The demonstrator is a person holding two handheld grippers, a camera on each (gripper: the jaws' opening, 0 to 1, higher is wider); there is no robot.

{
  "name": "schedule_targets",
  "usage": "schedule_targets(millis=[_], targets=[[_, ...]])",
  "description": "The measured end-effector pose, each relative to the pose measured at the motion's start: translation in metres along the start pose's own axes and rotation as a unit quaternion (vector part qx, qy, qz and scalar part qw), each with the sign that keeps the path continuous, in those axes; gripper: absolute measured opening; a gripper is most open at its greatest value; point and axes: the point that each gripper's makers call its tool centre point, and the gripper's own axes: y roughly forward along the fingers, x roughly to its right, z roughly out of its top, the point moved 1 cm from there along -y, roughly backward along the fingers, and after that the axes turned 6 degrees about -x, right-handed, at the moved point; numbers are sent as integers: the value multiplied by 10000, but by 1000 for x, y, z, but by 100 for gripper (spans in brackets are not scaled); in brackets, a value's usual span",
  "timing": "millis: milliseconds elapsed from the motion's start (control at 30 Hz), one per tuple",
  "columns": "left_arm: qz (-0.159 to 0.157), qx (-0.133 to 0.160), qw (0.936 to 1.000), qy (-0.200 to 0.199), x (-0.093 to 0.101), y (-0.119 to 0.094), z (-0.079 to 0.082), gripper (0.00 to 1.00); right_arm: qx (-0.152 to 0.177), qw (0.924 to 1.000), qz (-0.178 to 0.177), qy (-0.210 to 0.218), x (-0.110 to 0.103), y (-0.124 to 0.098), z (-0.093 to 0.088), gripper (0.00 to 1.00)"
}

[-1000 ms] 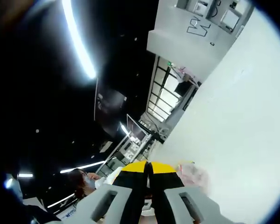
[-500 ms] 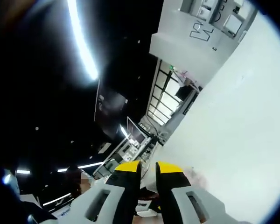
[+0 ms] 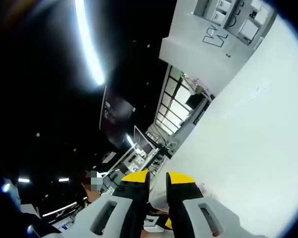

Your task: Open the resealable bag by pulling the two sides of the seal apart until the entire bag opening is separated and visibly accessible.

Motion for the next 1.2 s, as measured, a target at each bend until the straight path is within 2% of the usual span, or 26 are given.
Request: schedule_targets(millis=[267, 567, 1200], targets=[[-134, 7, 9999, 8, 3, 1, 0, 41, -57, 10000, -32, -47, -1, -4, 1, 8], [-214, -34, 9997, 128, 3, -2, -2, 41, -308, 9987, -177, -368, -3, -13, 1, 8], [-248, -20, 9993, 277, 4, 3, 0, 41, -1076, 9892, -441, -895, -14, -23, -1, 9]])
